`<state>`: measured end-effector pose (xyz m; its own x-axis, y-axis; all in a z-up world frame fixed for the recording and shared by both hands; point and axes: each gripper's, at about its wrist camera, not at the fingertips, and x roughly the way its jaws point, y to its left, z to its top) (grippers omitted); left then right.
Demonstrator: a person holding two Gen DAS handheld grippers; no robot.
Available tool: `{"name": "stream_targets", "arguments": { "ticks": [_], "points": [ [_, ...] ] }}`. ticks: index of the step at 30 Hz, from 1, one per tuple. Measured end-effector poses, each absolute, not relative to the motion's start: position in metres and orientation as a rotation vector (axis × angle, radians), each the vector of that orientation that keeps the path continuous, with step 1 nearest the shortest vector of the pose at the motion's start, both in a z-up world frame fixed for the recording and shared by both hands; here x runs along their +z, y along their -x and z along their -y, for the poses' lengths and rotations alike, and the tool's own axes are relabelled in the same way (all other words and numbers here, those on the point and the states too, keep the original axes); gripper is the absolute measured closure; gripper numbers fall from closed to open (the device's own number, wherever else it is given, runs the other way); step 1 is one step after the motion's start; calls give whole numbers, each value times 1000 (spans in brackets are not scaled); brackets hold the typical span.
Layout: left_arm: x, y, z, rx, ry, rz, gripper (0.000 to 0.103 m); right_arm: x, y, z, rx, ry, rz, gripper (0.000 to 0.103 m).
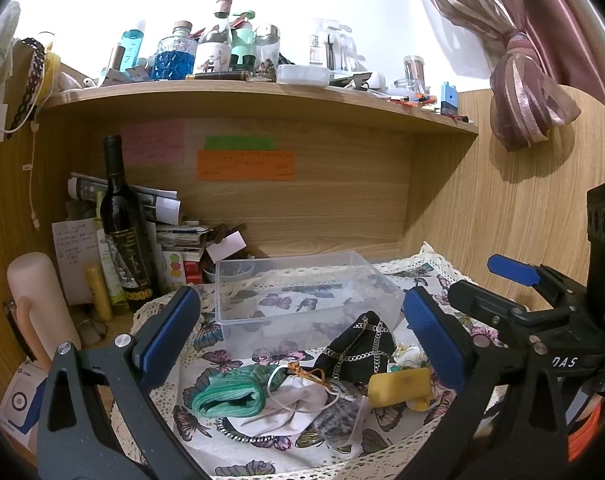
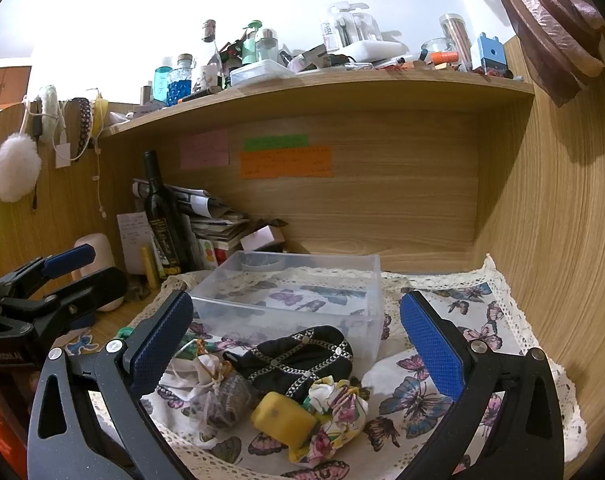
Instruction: Organize soft objects
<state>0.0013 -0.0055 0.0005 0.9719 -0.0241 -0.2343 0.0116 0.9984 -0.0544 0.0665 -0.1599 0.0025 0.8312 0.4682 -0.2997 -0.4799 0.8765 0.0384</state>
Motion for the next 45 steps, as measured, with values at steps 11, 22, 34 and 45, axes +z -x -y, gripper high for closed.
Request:
{"name": "stream_targets", "arguments": {
  "ticks": [11, 22, 34, 45],
  "points": [
    [1, -1, 4, -18, 50, -235, 0, 4, -67, 160, 509, 31, -306, 0],
    [1, -4, 7, -40, 46, -254, 0, 3, -67, 159, 513, 29, -304, 0],
    [-3, -16, -9, 6, 39, -287, 27, -3, -80, 174, 496, 27, -308, 20],
    [-46, -41, -41, 43, 79, -472, 30, -35, -99, 189, 484, 61, -455, 28]
  ]
}}
